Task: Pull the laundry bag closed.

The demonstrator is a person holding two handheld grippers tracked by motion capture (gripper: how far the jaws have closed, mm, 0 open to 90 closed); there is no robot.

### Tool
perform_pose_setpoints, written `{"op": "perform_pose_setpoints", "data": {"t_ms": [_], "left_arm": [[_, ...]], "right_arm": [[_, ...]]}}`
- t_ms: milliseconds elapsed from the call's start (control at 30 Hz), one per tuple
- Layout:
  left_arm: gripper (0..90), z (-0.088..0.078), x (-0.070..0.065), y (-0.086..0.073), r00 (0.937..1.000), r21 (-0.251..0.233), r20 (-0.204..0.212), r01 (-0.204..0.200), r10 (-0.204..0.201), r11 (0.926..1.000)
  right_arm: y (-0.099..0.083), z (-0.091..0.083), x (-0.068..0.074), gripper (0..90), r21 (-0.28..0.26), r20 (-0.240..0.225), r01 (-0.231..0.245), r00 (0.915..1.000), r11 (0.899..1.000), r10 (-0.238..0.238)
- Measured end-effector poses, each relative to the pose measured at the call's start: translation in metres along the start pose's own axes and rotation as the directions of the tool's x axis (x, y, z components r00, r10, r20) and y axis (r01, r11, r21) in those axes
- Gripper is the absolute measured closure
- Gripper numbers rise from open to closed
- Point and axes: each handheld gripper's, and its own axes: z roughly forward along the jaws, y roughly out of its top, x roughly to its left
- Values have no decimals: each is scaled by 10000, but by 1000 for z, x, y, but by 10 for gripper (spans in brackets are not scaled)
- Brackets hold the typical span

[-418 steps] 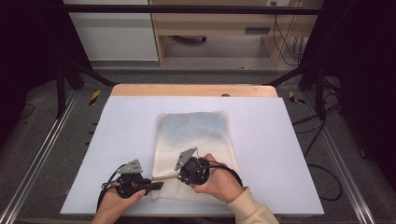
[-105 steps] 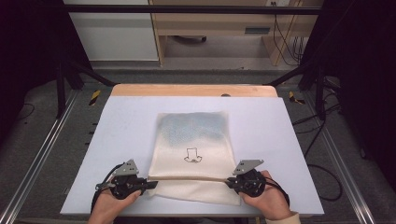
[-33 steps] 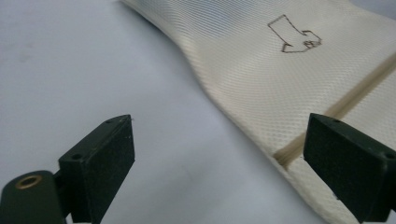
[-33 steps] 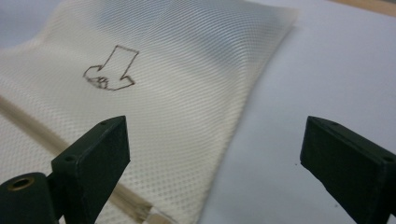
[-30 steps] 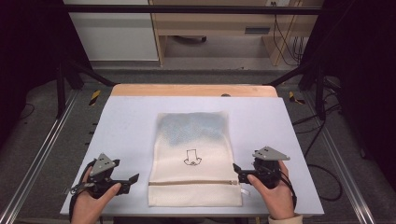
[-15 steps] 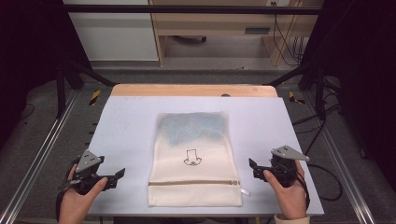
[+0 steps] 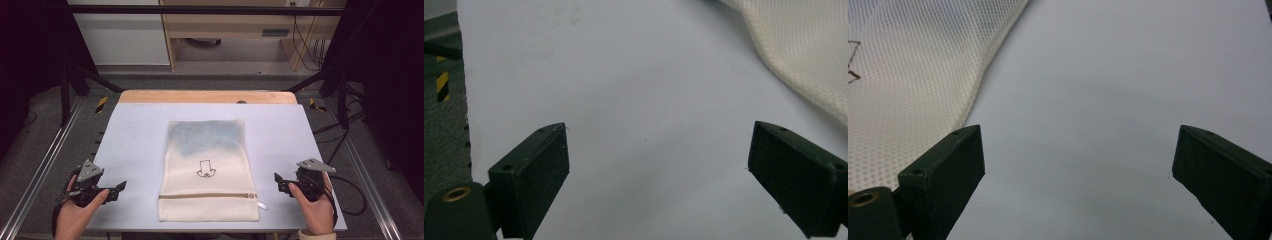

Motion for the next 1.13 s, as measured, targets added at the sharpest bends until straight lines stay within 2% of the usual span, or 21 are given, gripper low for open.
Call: {"op": "perform_pose_setpoints", "data": {"t_ms": [133, 267, 333, 433, 533, 667, 833, 967, 1133], "left_arm": [[94, 4, 5, -3, 9999, 461, -117, 51, -45, 9989], [95, 10, 10, -7, 9996, 1045, -263, 89, -62, 9945], [98, 11, 14, -8, 9992, 1065, -368, 199, -161, 9941], [95, 14, 18, -10, 9989, 1338, -391, 319, -269, 9905], [93, 19, 20, -14, 9988, 1700, -411, 317, -250, 9849], [81, 22, 21, -15, 9989, 1949, -438, 261, -179, 9805], [74, 26, 18, -17, 9990, 2249, -455, 140, -39, 9743], [74, 27, 17, -16, 9986, 2220, -533, 67, 53, 9750], [73, 29, 11, -12, 9988, 1873, -437, -144, 229, 9822]], "right_arm": [[-4, 5, -3, 70, 524, 65, -14, 10000, 9986, 11], [-7, 10, -6, 70, 992, 85, -55, 10000, 9950, 47], [-9, 13, -7, 71, 1204, 121, -9, 9999, 9927, -6], [-11, 16, -7, 72, 1358, 26, 11, 10000, 9907, -14], [-14, 20, -5, 75, 1547, -47, 273, 9996, 9876, -269], [-18, 24, -4, 75, 1827, -219, 577, 9983, 9815, -546], [-20, 26, -2, 73, 1918, -359, 602, 9979, 9796, -543], [-21, 27, -2, 72, 2021, -387, 615, 9977, 9774, -547], [-20, 28, -1, 72, 1998, -362, 669, 9975, 9776, -609]]}}
